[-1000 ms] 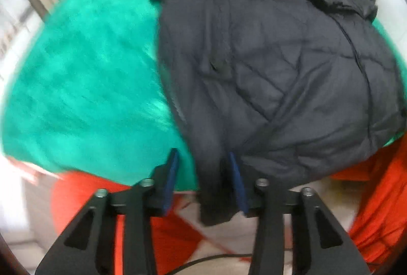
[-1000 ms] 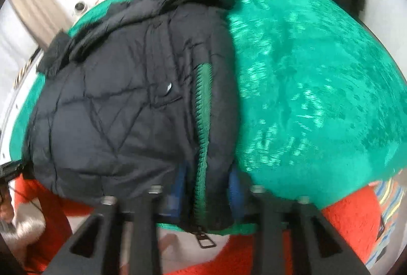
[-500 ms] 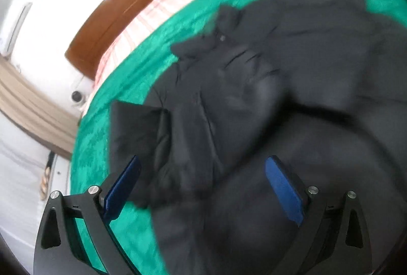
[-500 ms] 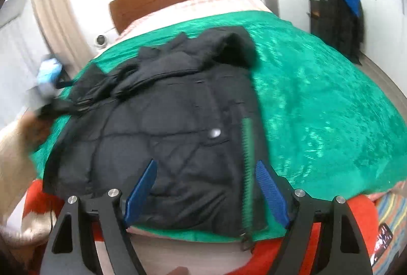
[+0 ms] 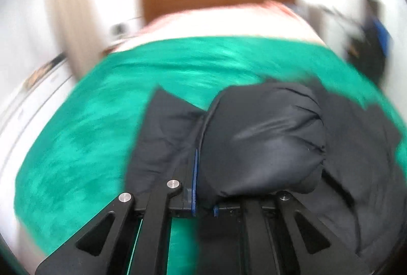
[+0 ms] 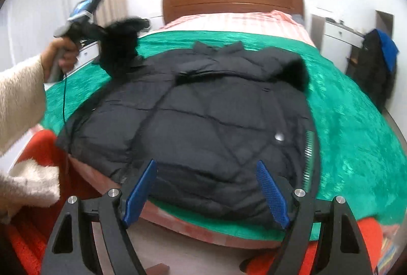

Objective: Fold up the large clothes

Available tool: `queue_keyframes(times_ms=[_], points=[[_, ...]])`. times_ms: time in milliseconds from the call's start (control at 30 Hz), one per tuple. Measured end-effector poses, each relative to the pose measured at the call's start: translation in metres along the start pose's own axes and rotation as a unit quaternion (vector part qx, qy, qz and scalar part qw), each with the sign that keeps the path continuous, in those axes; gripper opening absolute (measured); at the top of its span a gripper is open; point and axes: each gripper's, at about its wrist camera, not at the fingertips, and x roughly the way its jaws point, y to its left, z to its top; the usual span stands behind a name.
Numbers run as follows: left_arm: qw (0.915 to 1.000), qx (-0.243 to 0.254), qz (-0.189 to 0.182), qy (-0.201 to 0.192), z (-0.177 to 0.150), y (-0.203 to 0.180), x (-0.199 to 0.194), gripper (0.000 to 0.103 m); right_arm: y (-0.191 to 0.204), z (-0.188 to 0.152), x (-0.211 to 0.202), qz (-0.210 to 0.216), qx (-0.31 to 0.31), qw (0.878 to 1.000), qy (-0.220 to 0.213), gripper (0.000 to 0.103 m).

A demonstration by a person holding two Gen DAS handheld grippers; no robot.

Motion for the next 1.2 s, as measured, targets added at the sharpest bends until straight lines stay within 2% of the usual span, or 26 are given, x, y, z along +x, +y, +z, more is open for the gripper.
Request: queue_keyframes(times_ms=[67, 100, 167, 200, 233, 300, 400, 433, 600, 633, 700, 733, 767, 867, 1033, 1100, 1200], points=[[0.9961, -0.068, 0.057, -0.001, 0.003, 0.07, -0.006, 0.007, 0.005, 0.0, 0.003, 0.012, -0.007, 1.0, 0.002, 0.079], [0.9908, -0.104, 0.085, 0.01, -0.001, 0.107, -0.003, 0.007, 0.007, 0.0, 0.004, 0.016, -0.01, 1.0, 0.003, 0.079], [0.9778, -0.16, 0.132, 0.031, -0.015, 0.161, 0.004, 0.007, 0.015, -0.001, 0.006, 0.023, -0.017, 1.0, 0.004, 0.079], [0.9662, -0.19, 0.166, 0.053, -0.029, 0.193, 0.013, 0.007, 0.018, -0.002, 0.007, 0.026, -0.022, 0.999, 0.005, 0.079], [0.9587, -0.207, 0.182, 0.071, -0.04, 0.213, 0.02, 0.006, 0.021, -0.001, 0.007, 0.028, -0.025, 0.999, 0.006, 0.079], [0.9455, -0.235, 0.197, 0.11, -0.063, 0.237, 0.054, 0.006, 0.025, -0.001, 0.009, 0.03, -0.033, 0.999, 0.009, 0.079], [0.9336, -0.261, 0.195, 0.15, -0.088, 0.245, 0.087, 0.006, 0.031, -0.002, 0.011, 0.033, -0.04, 0.999, 0.018, 0.079], [0.9325, -0.26, 0.199, 0.152, -0.093, 0.244, 0.091, 0.006, 0.032, -0.002, 0.011, 0.033, -0.042, 0.998, 0.02, 0.079], [0.935, -0.225, 0.214, 0.171, -0.097, 0.226, 0.104, 0.011, 0.035, -0.005, 0.01, 0.033, -0.052, 0.998, 0.026, 0.079], [0.9352, -0.224, 0.214, 0.17, -0.104, 0.228, 0.101, 0.016, 0.036, -0.006, 0.01, 0.034, -0.052, 0.998, 0.025, 0.079], [0.9365, -0.229, 0.205, 0.169, -0.111, 0.229, 0.083, 0.037, 0.035, -0.005, 0.012, 0.037, -0.05, 0.998, 0.025, 0.079], [0.9368, -0.233, 0.202, 0.166, -0.111, 0.231, 0.078, 0.053, 0.035, -0.006, 0.012, 0.038, -0.05, 0.998, 0.025, 0.079], [0.9377, -0.237, 0.198, 0.16, -0.113, 0.234, 0.072, 0.063, 0.035, -0.006, 0.013, 0.04, -0.05, 0.998, 0.025, 0.079], [0.9443, -0.239, 0.182, 0.135, -0.111, 0.231, 0.044, 0.071, 0.036, -0.006, 0.016, 0.043, -0.051, 0.997, 0.025, 0.079], [0.9673, -0.177, 0.161, 0.083, -0.096, 0.182, -0.003, 0.08, 0.033, -0.007, 0.021, 0.048, -0.043, 0.998, 0.027, 0.081], [0.9774, -0.146, 0.141, 0.061, -0.087, 0.152, -0.02, 0.084, 0.032, -0.007, 0.022, 0.048, -0.04, 0.998, 0.027, 0.081], [0.9877, -0.105, 0.11, 0.038, -0.078, 0.109, -0.037, 0.09, 0.032, -0.007, 0.022, 0.048, -0.039, 0.998, 0.027, 0.081]])
